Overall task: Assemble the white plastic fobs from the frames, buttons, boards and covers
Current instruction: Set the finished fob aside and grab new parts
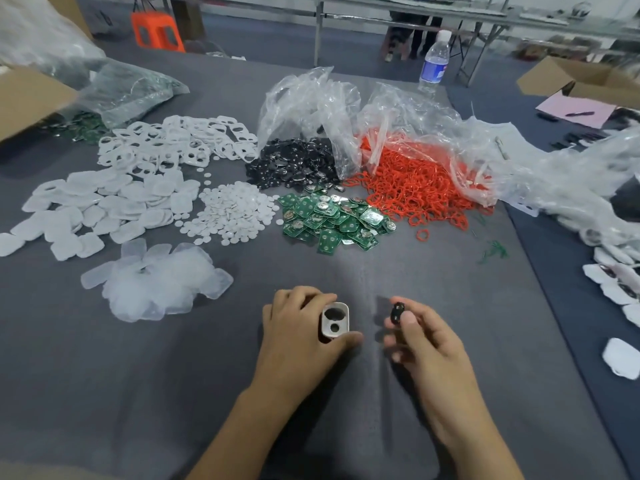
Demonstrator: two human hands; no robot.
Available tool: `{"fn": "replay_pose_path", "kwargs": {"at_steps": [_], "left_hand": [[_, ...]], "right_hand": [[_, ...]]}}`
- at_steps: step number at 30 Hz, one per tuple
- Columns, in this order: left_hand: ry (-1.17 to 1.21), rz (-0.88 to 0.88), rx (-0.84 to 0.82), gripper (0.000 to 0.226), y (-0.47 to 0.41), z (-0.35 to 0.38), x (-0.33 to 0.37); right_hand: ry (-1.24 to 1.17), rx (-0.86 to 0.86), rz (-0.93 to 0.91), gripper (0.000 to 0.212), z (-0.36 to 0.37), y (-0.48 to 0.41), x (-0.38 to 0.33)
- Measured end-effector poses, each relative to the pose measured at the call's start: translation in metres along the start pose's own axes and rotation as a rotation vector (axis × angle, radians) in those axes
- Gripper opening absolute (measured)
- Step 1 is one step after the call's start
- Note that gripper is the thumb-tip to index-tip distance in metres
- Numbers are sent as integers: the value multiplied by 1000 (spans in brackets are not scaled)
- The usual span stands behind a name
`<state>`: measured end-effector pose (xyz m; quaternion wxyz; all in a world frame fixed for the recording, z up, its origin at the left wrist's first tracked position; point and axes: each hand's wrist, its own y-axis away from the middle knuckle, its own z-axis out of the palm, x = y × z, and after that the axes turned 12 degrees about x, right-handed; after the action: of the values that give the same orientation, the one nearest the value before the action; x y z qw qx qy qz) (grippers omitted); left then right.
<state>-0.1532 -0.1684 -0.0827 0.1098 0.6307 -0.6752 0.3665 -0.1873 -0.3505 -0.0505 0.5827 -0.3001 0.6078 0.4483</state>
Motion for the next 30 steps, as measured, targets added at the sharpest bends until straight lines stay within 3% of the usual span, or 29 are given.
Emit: {"fn": "replay_pose_path", "kwargs": {"at_steps": [3, 6, 9, 17, 20, 23, 24, 27, 30], "left_hand": [[52, 0, 35, 67, 1, 0, -2], [38, 1, 53, 65, 1, 1, 0], [-10, 13, 48, 68, 2, 1, 3], [-45, 6, 24, 72, 3, -2, 6], [-45, -1, 8, 72, 3, -3, 6], [-39, -15, -15, 76, 1, -3, 8], [-41, -21, -25, 79, 0, -2, 8], [-35, -43, -45, 84, 0, -3, 9], [-20, -61, -50, 82, -1, -4, 10]], "right_hand": [[660, 82, -411, 17, -8, -16, 5], [842, 55, -599, 17, -3, -31, 7], [941, 59, -639, 23, 9, -45, 4], [1389, 186, -621, 64, 24, -73, -3], [1269, 289, -583, 70, 15, -99, -17], [1009, 277, -651, 27, 0, -144, -33], [1037, 234, -658, 18, -2, -158, -37], [1155, 94, -653, 29, 2, -187, -36], [1124, 93, -650, 18, 2, -195, -30]]}}
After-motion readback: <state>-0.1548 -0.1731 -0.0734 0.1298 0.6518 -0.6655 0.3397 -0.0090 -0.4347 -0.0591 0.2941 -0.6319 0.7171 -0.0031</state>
